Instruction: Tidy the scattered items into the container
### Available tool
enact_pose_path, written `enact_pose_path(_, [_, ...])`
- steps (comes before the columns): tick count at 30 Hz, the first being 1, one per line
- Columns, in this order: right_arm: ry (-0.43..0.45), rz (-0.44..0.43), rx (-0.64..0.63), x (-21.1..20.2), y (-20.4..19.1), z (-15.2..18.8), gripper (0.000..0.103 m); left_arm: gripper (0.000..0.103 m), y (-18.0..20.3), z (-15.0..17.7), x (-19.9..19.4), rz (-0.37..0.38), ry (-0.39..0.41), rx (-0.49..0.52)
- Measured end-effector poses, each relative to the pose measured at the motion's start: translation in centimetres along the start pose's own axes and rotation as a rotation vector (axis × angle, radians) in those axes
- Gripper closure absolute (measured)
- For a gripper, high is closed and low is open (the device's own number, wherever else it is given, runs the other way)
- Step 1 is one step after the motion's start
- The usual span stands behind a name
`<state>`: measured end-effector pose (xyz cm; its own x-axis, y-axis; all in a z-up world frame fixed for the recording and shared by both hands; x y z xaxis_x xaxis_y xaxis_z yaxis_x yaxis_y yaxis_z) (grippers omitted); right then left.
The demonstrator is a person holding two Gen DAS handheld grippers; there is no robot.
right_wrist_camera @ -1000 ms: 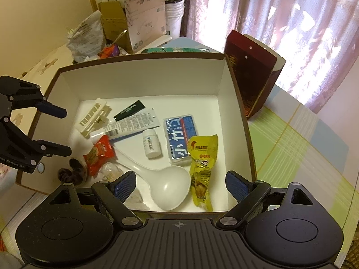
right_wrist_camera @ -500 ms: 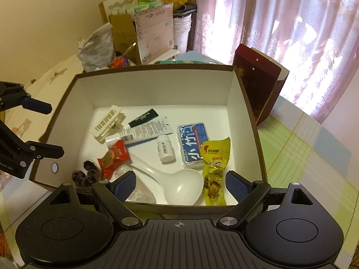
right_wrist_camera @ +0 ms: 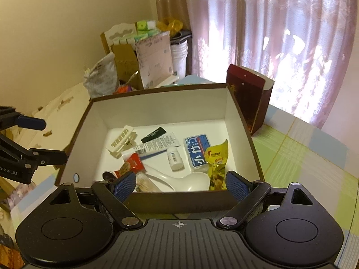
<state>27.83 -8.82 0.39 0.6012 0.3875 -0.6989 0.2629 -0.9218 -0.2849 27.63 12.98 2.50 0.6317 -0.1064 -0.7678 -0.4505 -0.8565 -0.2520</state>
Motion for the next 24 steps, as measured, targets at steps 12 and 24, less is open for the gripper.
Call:
enact_pose_path(12, [0.103, -0.045, 0.063, -5.4, 0.5, 3.3, 0.0, 0.001, 4.2, 1.6, -5.1, -0.127, 0.067, -0.084])
enact_pose_path(24, [0.116, -0.067, 0.076, -9.5, 1.1, 5.5, 0.0, 0.001, 8.3, 3.6, -8.5, -0.18, 0.085, -0.136])
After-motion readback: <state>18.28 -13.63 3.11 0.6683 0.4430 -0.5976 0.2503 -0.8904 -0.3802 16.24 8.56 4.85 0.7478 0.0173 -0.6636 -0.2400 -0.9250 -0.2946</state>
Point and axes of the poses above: each gripper's, at about its wrist camera, not at the fingertips, and x roughly the way its jaws point, y to its right, z to its underside, the point moved 2 cm from there along x, roughly the way its jaws point, and after that the axes turned 15 degrees about x, right-handed, at the moved point
